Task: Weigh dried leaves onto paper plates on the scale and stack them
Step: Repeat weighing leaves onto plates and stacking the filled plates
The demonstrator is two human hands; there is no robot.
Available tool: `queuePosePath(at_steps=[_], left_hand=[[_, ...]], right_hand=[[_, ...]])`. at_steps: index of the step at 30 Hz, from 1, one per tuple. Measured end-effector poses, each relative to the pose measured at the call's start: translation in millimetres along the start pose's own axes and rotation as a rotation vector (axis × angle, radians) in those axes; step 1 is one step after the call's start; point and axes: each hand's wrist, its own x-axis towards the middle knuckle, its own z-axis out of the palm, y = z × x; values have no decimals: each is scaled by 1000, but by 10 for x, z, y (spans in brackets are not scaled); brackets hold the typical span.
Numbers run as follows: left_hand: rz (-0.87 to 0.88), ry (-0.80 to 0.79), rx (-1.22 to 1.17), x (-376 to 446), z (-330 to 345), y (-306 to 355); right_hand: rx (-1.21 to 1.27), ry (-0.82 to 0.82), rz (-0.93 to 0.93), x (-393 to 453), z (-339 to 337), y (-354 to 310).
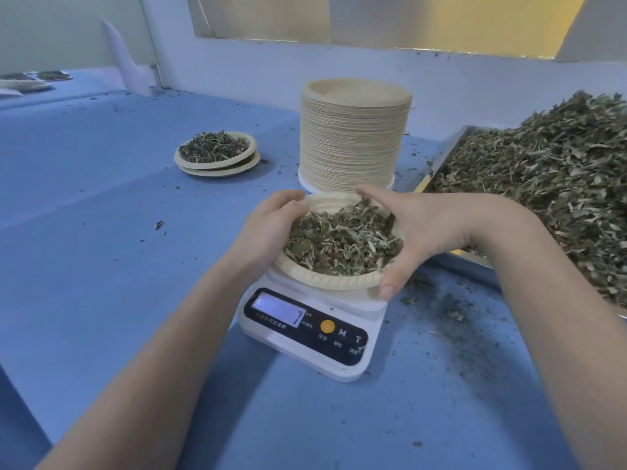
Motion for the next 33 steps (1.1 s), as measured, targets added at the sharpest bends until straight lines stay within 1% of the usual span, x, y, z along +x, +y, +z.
queuePosePath(at_steps=[3, 6, 10, 13, 16, 19, 22, 24, 27, 30, 33], left_hand=[[20, 79, -102, 41, -142, 150], [78, 156, -88, 124, -425, 318], [92, 308, -52, 294, -828, 438], [63, 376, 2, 505, -1124, 432], [35, 418, 48, 790, -1397, 362], [6, 447, 33, 1178, -1638, 259], [-27, 476, -3, 1624, -1842, 155], [-63, 489, -33, 1906, -1929, 62], [-109, 486, -37, 2261, -1942, -117], [-133, 452, -33, 2515, -1827, -282], [-134, 467, -2, 2641, -1692, -349]], right_hand=[[46, 115, -97, 29, -79, -52], [41, 209, -186, 155, -226, -227], [51, 211, -268, 480, -413, -571], [0, 224, -293, 836, -524, -821], [-69, 232, -289, 1293, -645, -998], [-105, 235, -269, 1812, -763, -1139], [-80, 249, -248, 2329, -831, -1223], [-19, 251, -210, 2643, -831, -1234], [47, 260, -140, 3009, -767, -1158], [35, 252, -81, 3268, -710, -1016], [51, 233, -53, 3418, -690, -902]])
